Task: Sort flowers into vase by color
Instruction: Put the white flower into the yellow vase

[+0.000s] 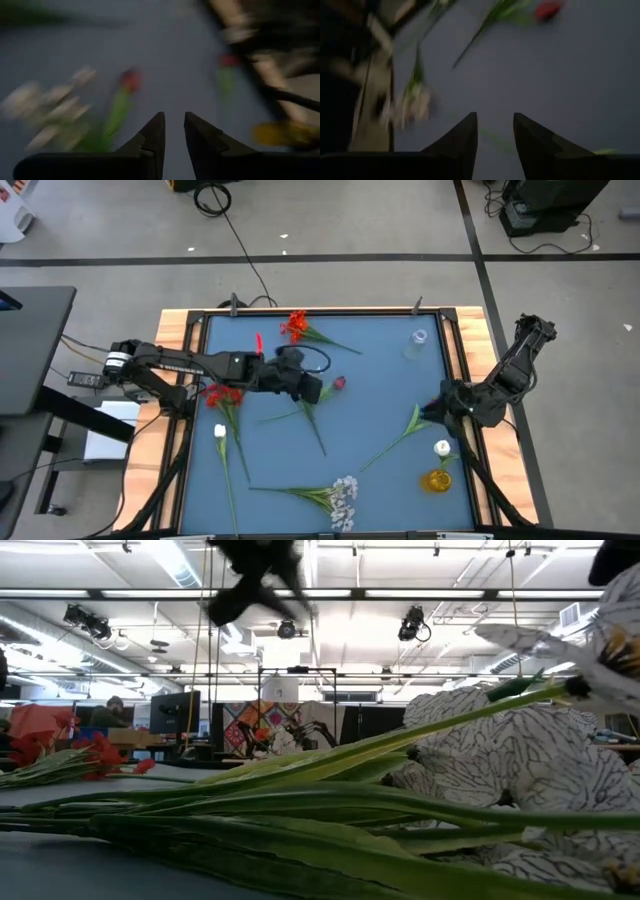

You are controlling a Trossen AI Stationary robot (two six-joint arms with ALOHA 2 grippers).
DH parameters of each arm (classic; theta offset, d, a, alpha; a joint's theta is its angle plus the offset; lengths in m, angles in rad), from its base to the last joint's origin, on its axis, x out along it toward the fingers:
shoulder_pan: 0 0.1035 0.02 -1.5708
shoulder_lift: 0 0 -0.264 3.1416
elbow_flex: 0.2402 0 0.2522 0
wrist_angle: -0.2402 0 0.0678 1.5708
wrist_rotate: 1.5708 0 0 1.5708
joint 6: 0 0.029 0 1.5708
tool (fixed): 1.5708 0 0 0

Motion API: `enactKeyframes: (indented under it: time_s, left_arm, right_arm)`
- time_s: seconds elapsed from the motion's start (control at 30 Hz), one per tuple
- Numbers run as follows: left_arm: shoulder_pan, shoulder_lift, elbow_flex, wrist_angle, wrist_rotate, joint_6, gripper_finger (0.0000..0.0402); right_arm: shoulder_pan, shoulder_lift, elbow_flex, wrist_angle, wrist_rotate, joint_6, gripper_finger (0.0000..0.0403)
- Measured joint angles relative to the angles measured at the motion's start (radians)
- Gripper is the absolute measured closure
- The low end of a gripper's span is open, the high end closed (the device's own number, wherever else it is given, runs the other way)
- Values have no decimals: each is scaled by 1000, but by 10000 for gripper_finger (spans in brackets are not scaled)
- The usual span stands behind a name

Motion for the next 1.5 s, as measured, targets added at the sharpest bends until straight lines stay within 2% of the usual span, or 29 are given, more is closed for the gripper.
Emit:
enactKeyframes:
  time_s: [0.1,0.2,0.27,0.37,0.57,0.8,1.0,1.27,1.5]
  left_arm:
    - [26,0,0,-201,6,-161,321]
    - [49,0,0,-322,61,-188,321]
    - [62,0,0,-367,124,-182,321]
    - [88,0,0,-374,174,-124,321]
    - [134,0,-25,-378,177,-55,321]
    - [137,0,-36,-585,178,-20,321]
    - [82,0,-62,-584,156,-68,321]
    - [47,0,-190,-575,217,-155,322]
    - [-106,0,-278,-535,298,-329,322]
  right_arm:
    - [-34,0,0,0,106,52,269]
    - [-96,2,0,0,187,117,273]
    - [-155,12,0,5,203,184,277]
    - [-243,34,0,26,146,213,282]
    - [-407,117,0,86,-27,191,285]
    - [-570,234,0,165,-175,157,285]
    - [-680,327,0,309,-267,50,285]
    - [-774,392,0,423,-397,-13,285]
    - [-820,420,0,441,-426,-33,284]
